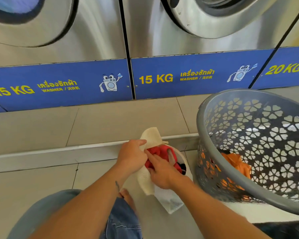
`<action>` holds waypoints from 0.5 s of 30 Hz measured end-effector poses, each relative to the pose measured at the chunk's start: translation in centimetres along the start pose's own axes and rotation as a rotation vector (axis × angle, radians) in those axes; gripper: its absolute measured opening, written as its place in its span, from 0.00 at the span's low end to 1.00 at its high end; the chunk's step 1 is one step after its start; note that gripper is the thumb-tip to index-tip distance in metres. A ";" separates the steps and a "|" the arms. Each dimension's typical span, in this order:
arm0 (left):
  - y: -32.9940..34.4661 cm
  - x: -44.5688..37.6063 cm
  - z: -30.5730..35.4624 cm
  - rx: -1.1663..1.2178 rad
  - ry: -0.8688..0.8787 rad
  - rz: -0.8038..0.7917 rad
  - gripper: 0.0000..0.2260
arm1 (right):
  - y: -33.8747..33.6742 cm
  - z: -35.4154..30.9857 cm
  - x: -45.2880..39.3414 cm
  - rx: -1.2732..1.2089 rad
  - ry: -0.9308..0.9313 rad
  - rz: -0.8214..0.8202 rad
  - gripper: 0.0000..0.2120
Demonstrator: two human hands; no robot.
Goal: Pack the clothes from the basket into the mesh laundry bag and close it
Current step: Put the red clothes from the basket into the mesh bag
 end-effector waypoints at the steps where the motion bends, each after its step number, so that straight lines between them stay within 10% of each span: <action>1: -0.2 -0.1 0.2 0.014 -0.003 0.008 0.26 | 0.5 0.8 -0.7 -0.006 0.052 -0.027 0.28; 8: 0.5 -1.0 1.3 0.000 0.005 -0.045 0.24 | 1.1 4.2 -2.5 0.172 0.199 -0.419 0.33; 15: 2.6 -2.0 1.2 -0.075 0.038 -0.145 0.26 | 2.5 11.4 -2.7 0.218 0.560 -0.371 0.35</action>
Point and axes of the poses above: each hand's wrist, its own x-axis away from the middle knuckle, its own y-axis out of the palm, z = x × y, the point moved 6 cm from there along -x, towards the middle knuckle, and after that the axes turned 10 degrees about -x, right-handed, at the moved point
